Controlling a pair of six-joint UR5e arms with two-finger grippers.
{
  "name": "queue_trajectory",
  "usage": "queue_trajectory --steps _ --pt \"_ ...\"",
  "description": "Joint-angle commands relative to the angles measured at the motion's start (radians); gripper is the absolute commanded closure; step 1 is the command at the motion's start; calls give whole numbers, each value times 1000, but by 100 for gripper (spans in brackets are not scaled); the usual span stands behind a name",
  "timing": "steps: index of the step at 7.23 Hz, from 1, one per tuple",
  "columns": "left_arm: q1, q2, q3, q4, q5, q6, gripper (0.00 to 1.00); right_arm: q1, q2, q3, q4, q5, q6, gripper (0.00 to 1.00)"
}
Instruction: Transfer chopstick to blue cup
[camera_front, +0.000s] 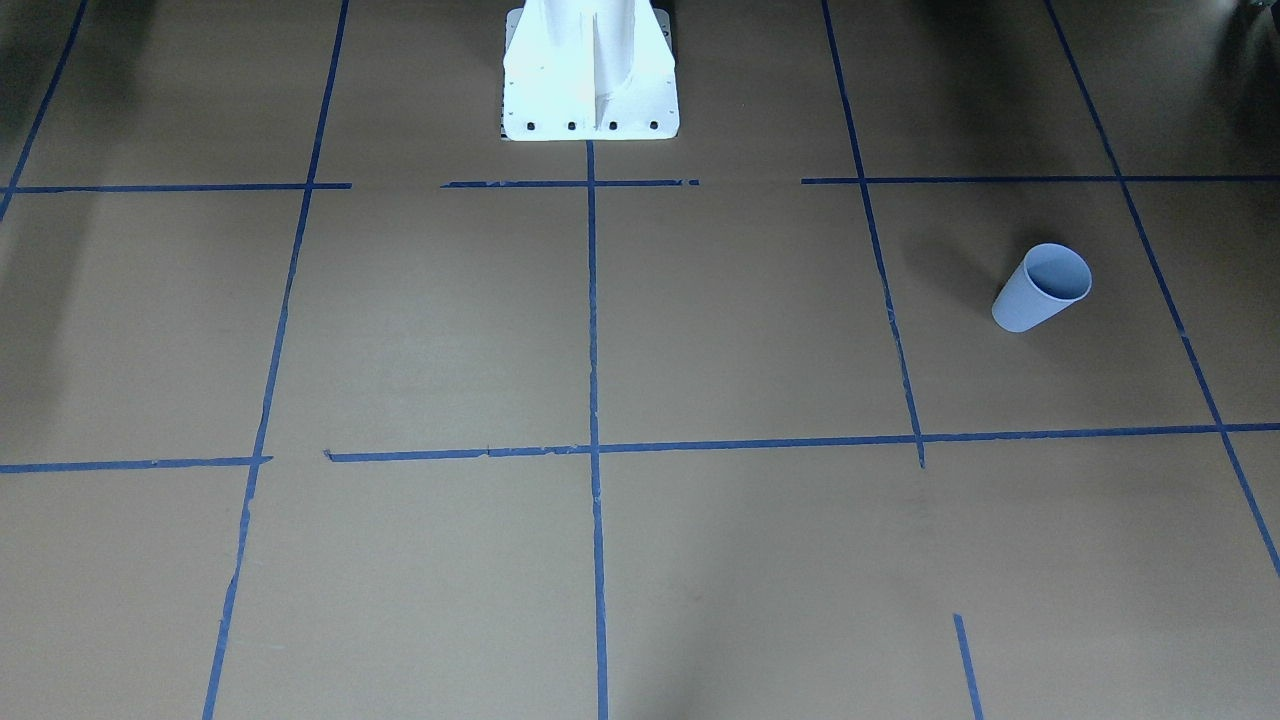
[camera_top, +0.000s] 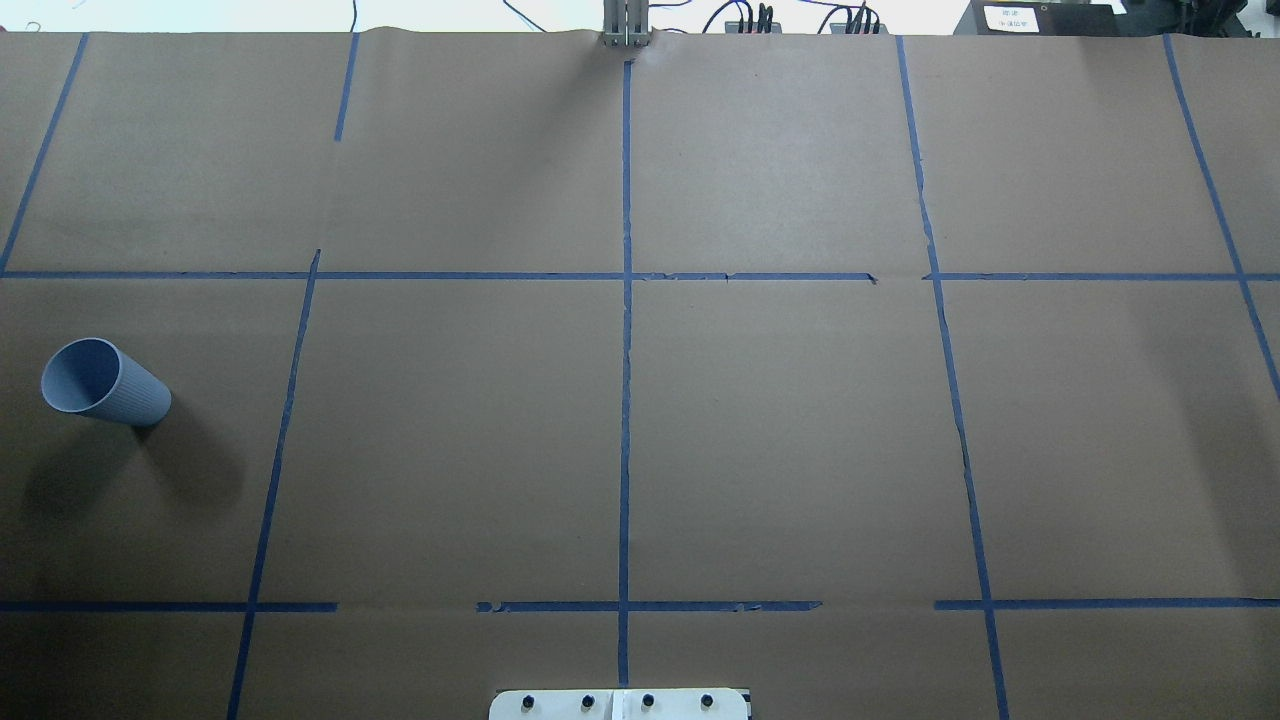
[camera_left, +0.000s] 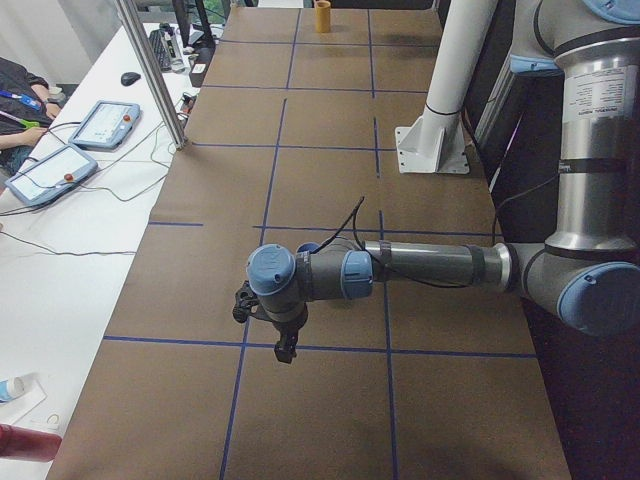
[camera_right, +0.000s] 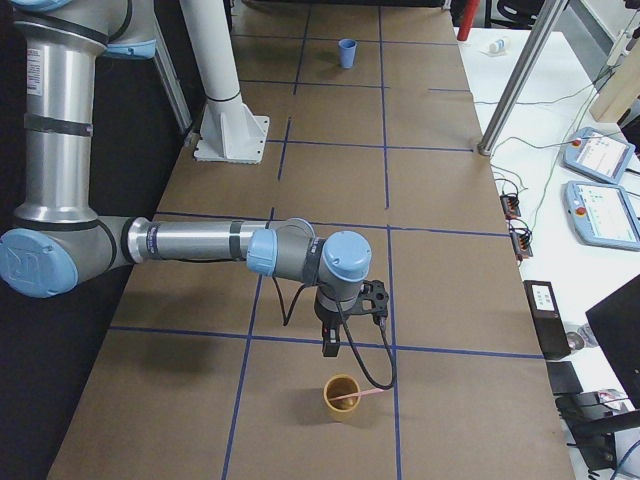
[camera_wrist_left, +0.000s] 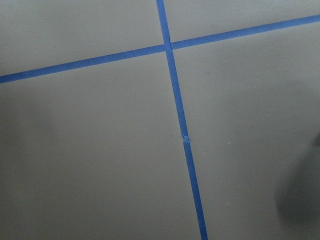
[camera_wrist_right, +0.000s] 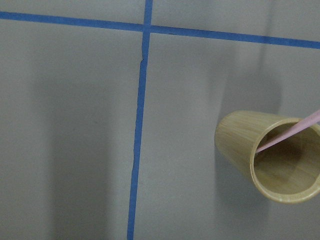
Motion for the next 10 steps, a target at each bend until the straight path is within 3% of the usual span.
queue_trajectory --steps 1,6,8,10 --pt "0 1 0 -1 0 3 0 0 0 0 0 0 0 0" --pt "5 -24 -5 -8 -3 -43 0 0 14 19 3 -5 0 0" --pt "9 -83 -6 -32 -8 -200 0 -12 35 14 2 -5 2 0" --pt "17 -77 -43 -49 -14 -204 0 -14 25 19 8 69 0 0"
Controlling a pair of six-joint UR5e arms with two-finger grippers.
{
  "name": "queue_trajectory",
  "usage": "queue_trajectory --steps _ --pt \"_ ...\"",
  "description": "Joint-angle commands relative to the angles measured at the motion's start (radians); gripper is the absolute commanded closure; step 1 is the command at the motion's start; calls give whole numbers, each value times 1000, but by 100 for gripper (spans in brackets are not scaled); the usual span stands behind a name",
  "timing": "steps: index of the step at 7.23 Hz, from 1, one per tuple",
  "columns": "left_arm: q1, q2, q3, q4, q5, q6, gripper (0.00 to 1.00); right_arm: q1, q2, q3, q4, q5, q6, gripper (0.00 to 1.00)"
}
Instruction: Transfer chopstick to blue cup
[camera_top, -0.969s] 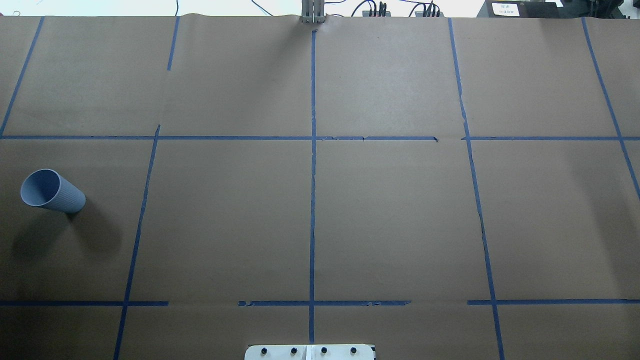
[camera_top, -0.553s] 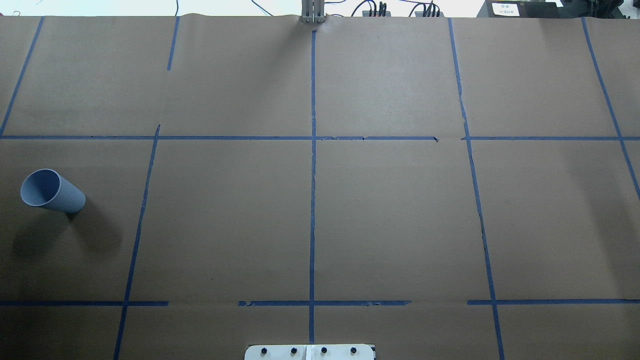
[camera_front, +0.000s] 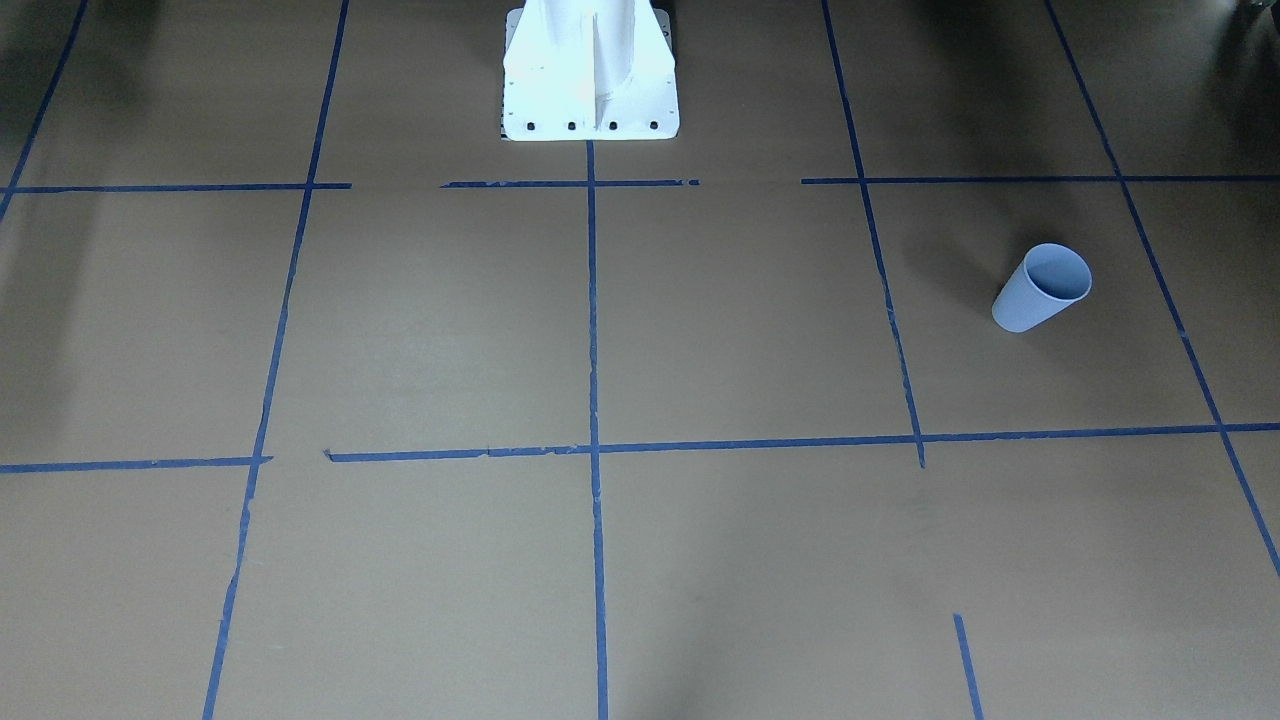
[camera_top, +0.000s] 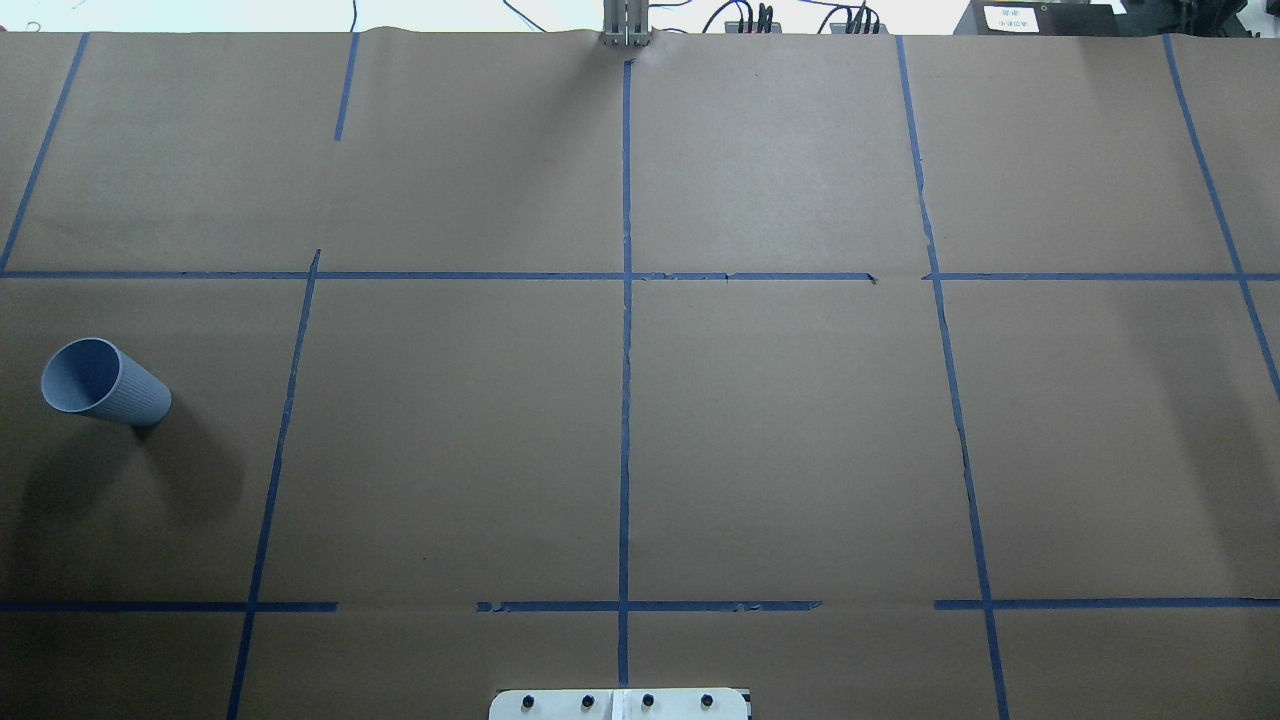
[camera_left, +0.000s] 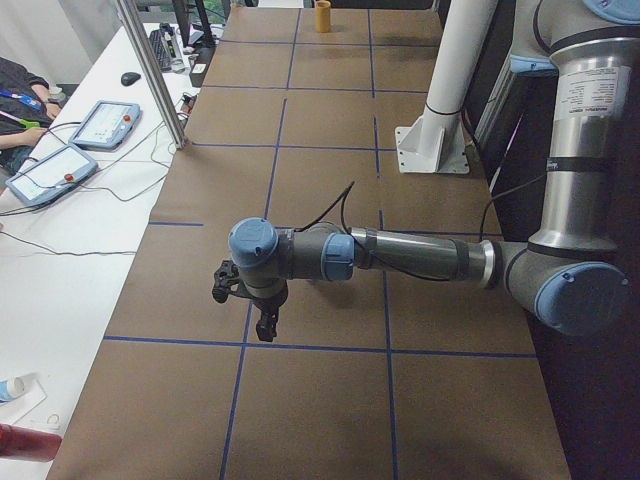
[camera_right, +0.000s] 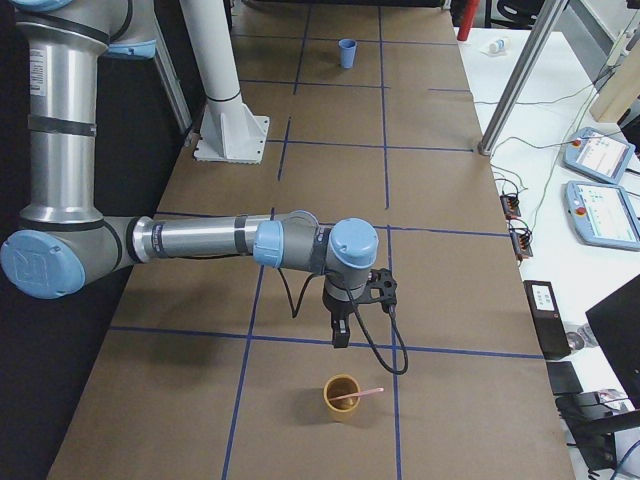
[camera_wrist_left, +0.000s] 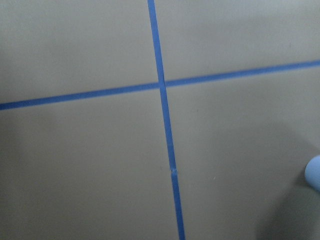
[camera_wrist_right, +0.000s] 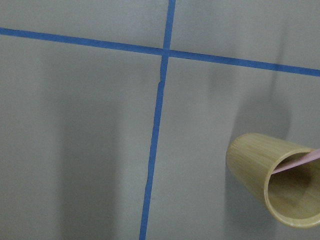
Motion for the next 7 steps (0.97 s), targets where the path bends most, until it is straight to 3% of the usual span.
queue_trajectory --steps 1,3,5,7 --pt "17 5 -37 -73 -24 -10 0 -3 1 -18 18 86 2 0" --pt "127 3 -40 -192 -94 -88 0 -6 -23 -18 138 90 5 0" --pt "265 6 -43 -300 -73 -349 0 -24 -23 -23 140 85 13 0" --pt "368 63 -57 -447 43 -547 0 -24 -23 -23 140 87 14 0"
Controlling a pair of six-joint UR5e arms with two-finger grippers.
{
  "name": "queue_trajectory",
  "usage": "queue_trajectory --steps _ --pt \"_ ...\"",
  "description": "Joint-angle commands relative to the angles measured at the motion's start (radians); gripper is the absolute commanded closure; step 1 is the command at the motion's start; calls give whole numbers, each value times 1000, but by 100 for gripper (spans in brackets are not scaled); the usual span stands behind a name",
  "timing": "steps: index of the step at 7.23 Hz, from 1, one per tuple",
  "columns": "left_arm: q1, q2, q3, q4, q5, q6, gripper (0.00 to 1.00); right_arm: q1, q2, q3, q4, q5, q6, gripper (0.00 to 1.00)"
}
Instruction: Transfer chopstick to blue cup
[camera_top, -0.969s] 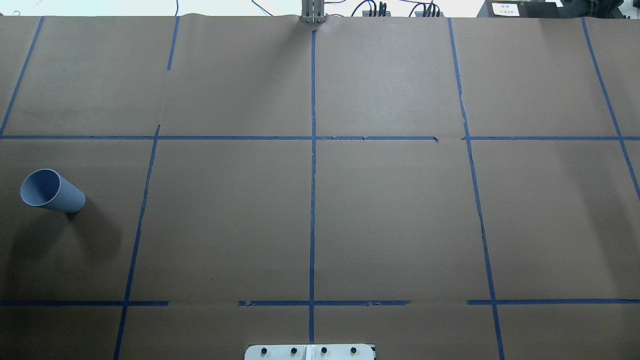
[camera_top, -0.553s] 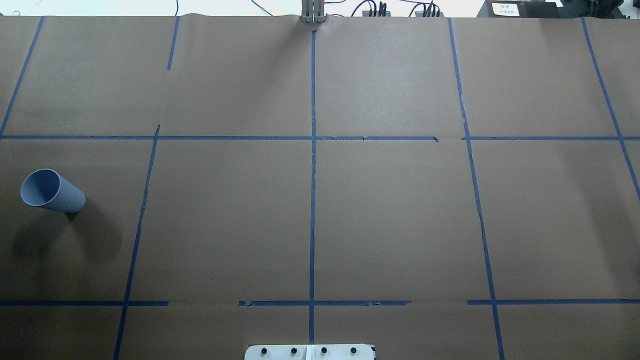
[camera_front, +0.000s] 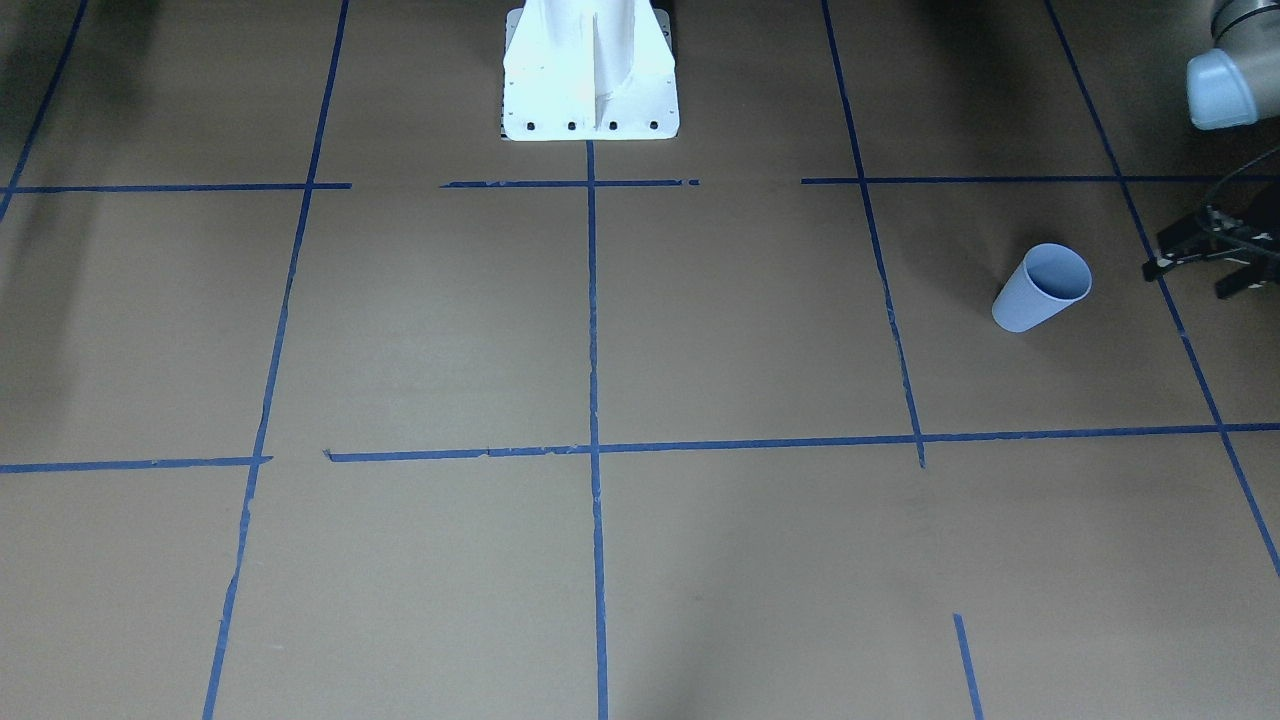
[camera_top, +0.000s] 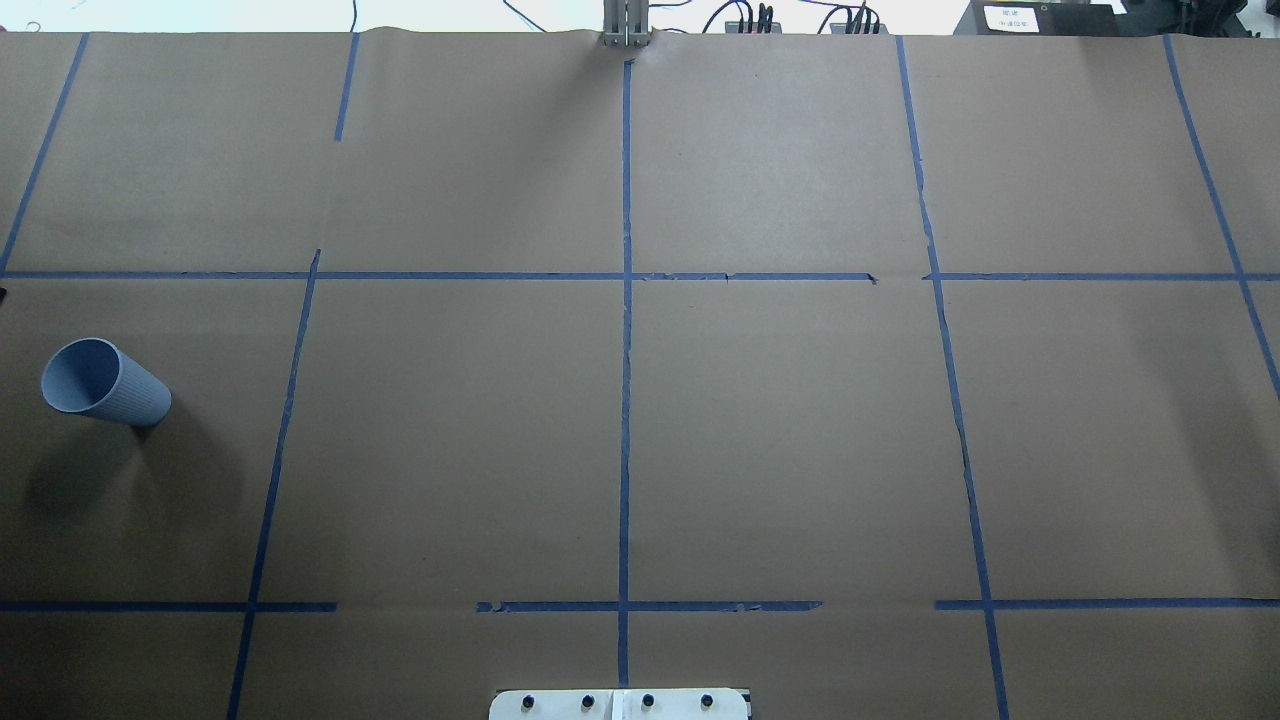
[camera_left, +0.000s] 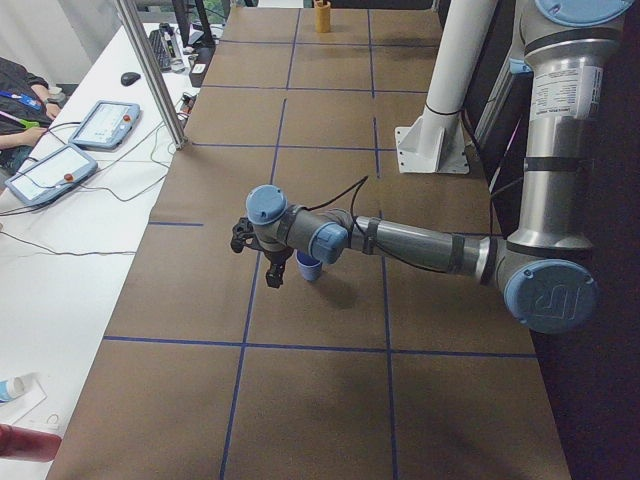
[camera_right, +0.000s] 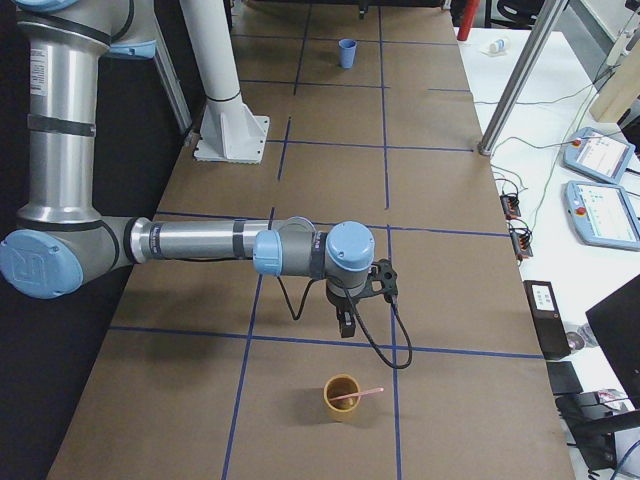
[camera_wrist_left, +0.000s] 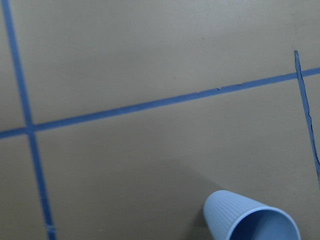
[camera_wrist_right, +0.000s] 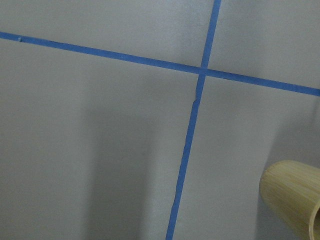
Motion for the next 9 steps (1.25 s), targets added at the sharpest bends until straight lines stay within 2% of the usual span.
queue_trajectory --steps 1,4,7,8,9 --pt "103 43 -7 -156 81 -221 0 -1 -1 -1 1 2 1 0" --pt "172 66 -6 -169 94 -259 0 -1 -1 -2 -1 3 3 0" --pt "241 71 -1 -169 160 -262 3 -1 -4 -8 -1 4 1 0" --pt "245 71 0 -169 160 -283 18 -1 -4 -8 -1 5 1 0" --pt "246 61 5 -169 160 -332 60 -1 -4 -8 -1 5 1 0"
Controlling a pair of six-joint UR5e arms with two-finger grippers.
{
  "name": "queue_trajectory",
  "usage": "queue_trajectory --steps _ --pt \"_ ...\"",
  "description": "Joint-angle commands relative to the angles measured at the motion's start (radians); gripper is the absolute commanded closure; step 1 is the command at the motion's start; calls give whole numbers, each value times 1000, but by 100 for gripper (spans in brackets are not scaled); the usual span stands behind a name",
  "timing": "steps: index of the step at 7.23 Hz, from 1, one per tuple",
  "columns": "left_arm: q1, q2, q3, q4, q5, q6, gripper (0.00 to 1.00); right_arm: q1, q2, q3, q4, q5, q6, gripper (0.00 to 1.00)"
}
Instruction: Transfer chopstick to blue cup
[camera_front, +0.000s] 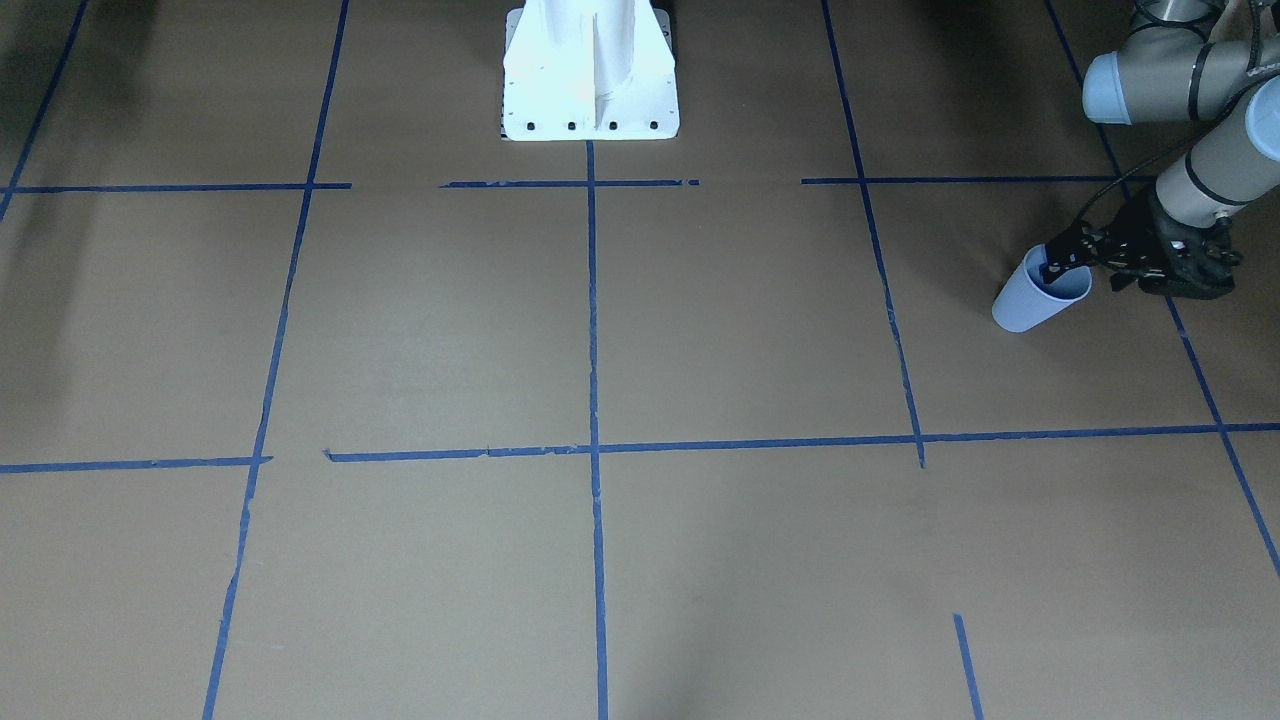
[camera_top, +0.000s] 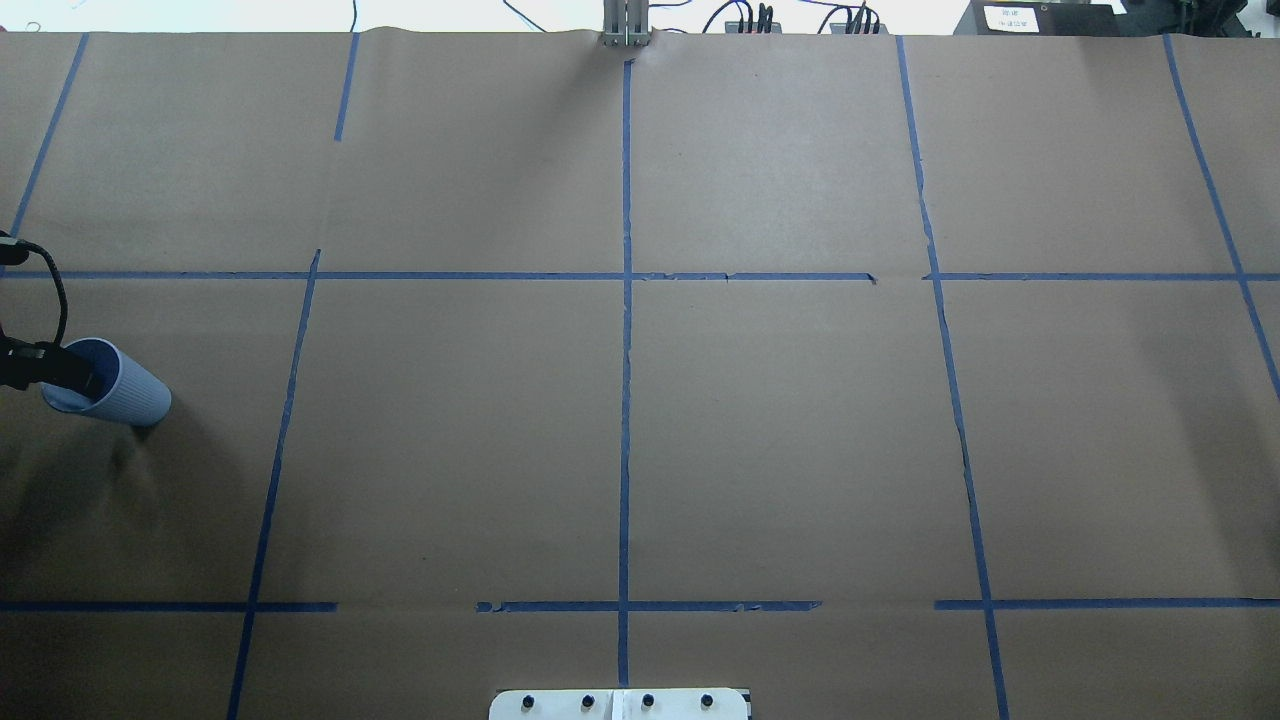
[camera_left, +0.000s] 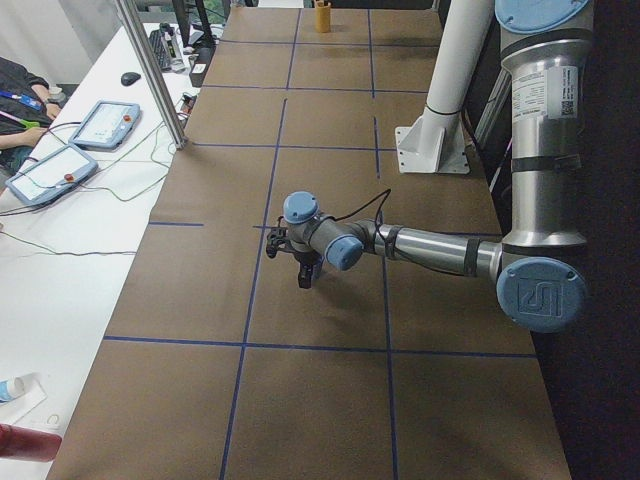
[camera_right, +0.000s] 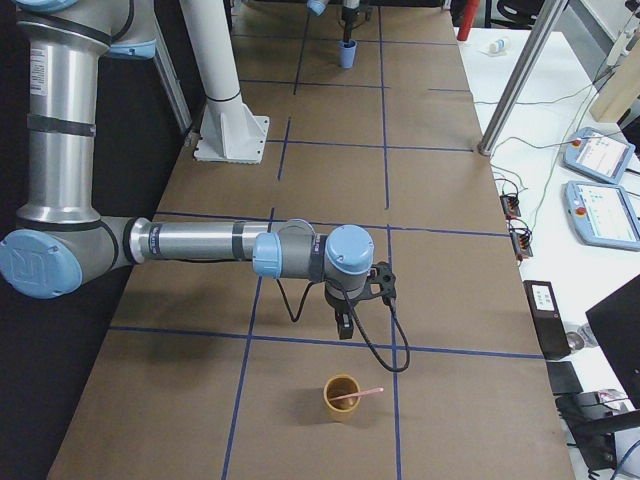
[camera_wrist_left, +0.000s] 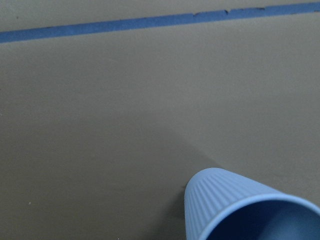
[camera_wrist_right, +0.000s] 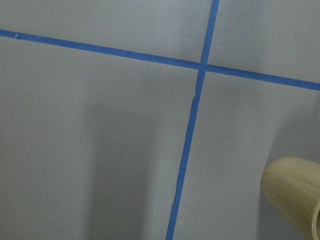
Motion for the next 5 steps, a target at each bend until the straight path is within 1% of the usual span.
queue_trajectory --steps 1,2,3,5 --pt "12 -10 6 0 7 -58 86 0 0 -1 0 1 1 0" --pt "12 -13 9 0 7 -59 96 0 0 -1 0 1 0 0" --pt "12 -27 9 0 7 -62 99 0 0 -1 2 1 0 0" --pt "12 -54 0 11 -3 -62 100 0 0 -1 2 1 1 0"
